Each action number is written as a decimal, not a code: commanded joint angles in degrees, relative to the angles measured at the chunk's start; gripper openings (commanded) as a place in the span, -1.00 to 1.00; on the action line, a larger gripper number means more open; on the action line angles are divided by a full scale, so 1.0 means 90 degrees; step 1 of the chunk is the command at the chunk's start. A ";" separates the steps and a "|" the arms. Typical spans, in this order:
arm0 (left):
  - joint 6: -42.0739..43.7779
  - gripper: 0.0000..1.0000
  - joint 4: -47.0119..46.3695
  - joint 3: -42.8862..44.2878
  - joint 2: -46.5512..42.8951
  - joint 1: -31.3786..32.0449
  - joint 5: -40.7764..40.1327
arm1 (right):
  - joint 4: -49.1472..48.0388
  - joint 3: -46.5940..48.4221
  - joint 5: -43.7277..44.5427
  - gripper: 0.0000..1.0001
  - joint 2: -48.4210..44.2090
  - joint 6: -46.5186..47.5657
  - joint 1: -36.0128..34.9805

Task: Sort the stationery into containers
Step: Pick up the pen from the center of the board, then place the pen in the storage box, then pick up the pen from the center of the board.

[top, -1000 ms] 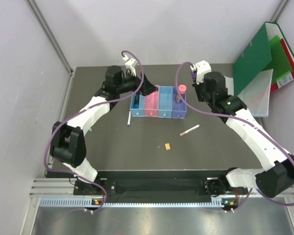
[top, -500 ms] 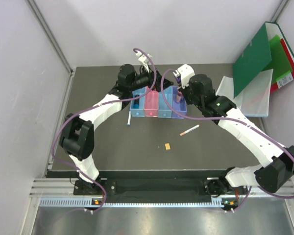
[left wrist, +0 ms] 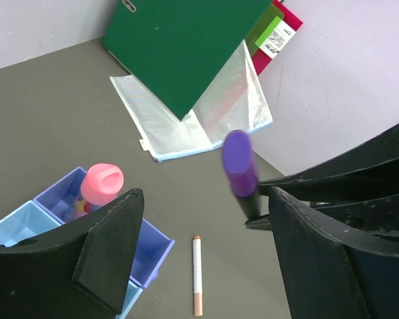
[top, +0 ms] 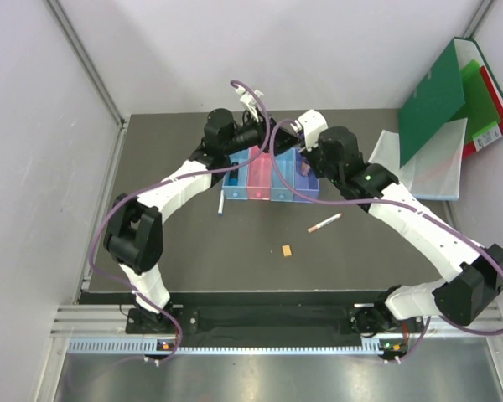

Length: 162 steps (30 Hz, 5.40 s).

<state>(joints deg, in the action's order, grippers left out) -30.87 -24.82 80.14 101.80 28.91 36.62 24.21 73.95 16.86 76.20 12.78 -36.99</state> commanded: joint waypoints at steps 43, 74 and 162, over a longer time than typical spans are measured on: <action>-0.0300 -1.00 -0.0758 0.0695 0.0359 0.0275 -0.0094 | -0.0580 0.0562 -0.0028 0.35 0.0215 0.0123 -0.0235; 0.4964 -1.00 0.6830 0.1994 0.1002 -0.1347 -0.1403 | -0.0492 -0.0297 0.0284 0.60 -0.0742 0.0221 0.0448; 0.2317 -1.00 0.6400 -0.0691 0.0868 -0.0839 -0.4645 | -0.0268 -0.0004 -0.0243 0.59 -0.0811 0.0104 0.0849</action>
<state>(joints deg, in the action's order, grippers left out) -10.13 33.71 75.59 110.41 21.50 -3.29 22.52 71.05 15.27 69.63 14.76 -29.82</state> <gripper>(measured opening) 0.089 0.798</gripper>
